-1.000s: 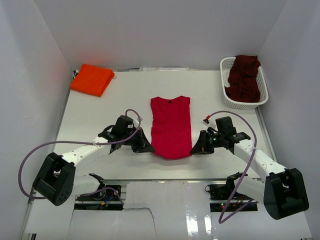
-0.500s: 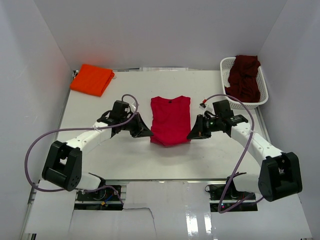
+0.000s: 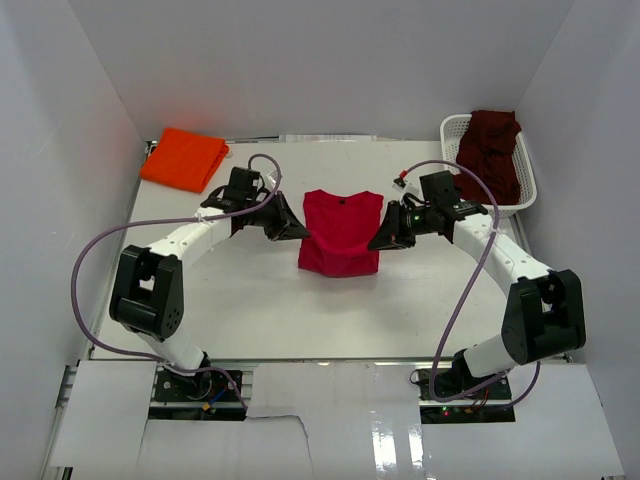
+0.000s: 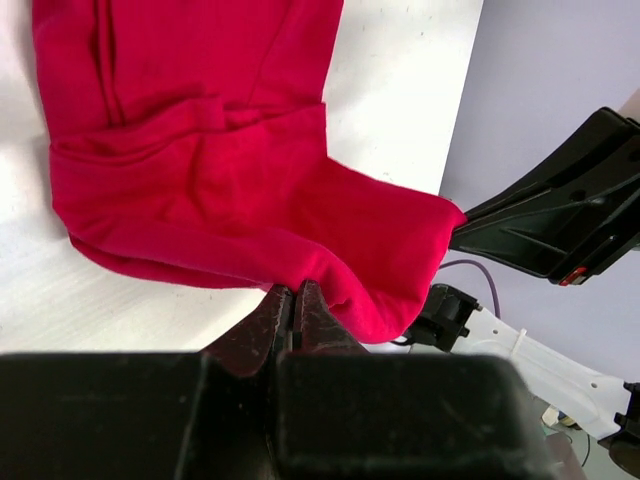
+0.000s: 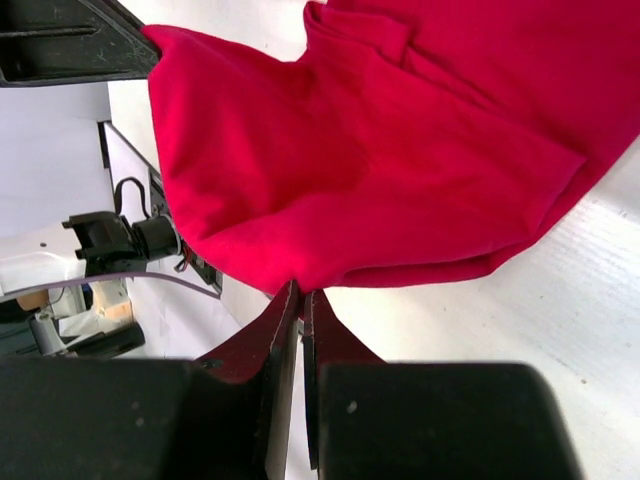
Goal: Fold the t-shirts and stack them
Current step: Fold the long partially folded tshirt into a neat square
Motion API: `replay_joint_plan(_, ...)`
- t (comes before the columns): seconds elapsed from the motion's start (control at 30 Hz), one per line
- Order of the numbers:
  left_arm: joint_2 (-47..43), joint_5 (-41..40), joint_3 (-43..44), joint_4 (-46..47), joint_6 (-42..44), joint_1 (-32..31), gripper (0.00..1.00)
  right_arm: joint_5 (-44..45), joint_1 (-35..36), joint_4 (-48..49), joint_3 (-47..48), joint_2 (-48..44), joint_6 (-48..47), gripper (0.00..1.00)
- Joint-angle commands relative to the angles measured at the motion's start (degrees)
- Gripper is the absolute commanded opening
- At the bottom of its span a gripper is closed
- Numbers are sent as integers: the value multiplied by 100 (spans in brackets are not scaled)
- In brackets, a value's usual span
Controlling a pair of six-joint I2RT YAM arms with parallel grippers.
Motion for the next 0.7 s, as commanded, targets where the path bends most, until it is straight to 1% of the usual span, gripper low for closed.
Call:
replay_joint_plan(0.0, 129, 206, 485, -113, 176, 111, 0, -98, -84, -22, 404, 152, -147, 8)
replay_joint_plan(0.4, 630, 198, 1302, -298, 264, 261, 0, -90, -435, -180, 1019, 759, -314, 8)
replay_joint_plan(0.67, 885, 101, 1979, -553, 334, 322, 0, -99, -576, -365, 1362, 900, -410, 8)
